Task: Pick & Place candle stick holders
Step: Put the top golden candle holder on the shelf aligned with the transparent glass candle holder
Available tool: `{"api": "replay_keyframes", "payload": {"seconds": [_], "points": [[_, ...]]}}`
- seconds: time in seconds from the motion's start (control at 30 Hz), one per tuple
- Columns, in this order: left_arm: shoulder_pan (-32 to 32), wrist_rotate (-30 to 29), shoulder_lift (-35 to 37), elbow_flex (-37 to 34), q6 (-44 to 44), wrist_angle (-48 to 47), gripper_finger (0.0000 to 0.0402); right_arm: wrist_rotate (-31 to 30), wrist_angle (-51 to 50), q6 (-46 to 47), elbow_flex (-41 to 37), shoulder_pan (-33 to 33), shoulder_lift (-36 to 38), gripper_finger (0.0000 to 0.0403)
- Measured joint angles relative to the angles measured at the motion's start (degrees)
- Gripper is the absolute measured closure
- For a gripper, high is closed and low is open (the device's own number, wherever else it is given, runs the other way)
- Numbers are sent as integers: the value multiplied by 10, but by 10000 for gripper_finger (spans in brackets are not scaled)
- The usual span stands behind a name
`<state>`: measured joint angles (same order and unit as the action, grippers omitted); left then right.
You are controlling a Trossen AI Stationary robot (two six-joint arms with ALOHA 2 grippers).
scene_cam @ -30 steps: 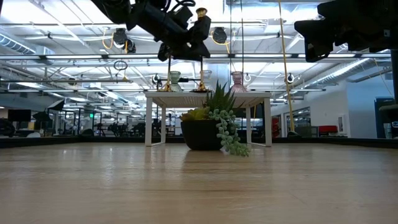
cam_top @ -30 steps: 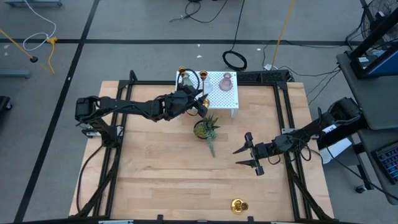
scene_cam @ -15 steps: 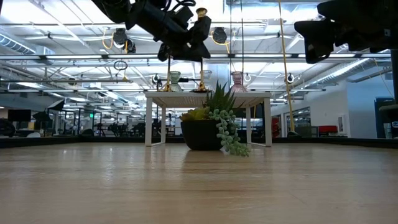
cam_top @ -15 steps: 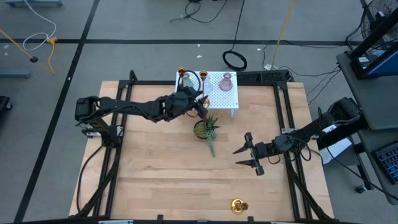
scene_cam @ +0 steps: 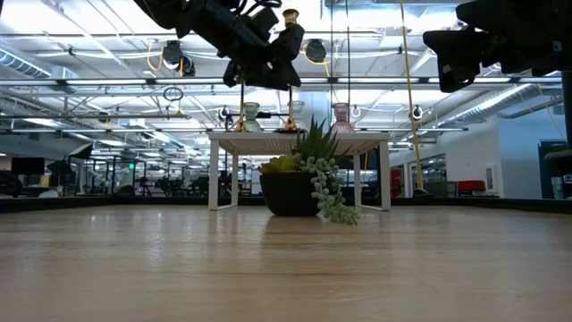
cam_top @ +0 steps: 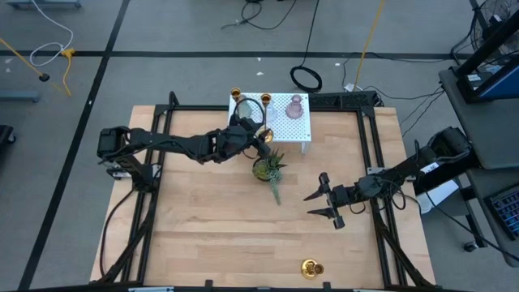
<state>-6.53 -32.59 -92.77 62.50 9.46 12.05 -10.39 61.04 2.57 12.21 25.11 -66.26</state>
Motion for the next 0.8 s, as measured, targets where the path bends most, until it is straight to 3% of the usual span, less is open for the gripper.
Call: {"api": "replay_keyframes", "payload": {"seconds": [0.37, 0.47, 0.63, 0.8], "points": [[46, -106, 26, 0, -32, -20, 252, -3, 0, 0, 0, 0, 0, 220], [61, -105, 50, 0, -31, -48, 252, -37, 5, -1, 0, 0, 0, 220], [98, -86, 109, 0, -33, -122, 252, -157, 10, 2, 0, -3, -3, 222], [150, -79, 194, 0, -33, -221, 252, -161, 44, 19, 17, -30, -37, 256]]}}
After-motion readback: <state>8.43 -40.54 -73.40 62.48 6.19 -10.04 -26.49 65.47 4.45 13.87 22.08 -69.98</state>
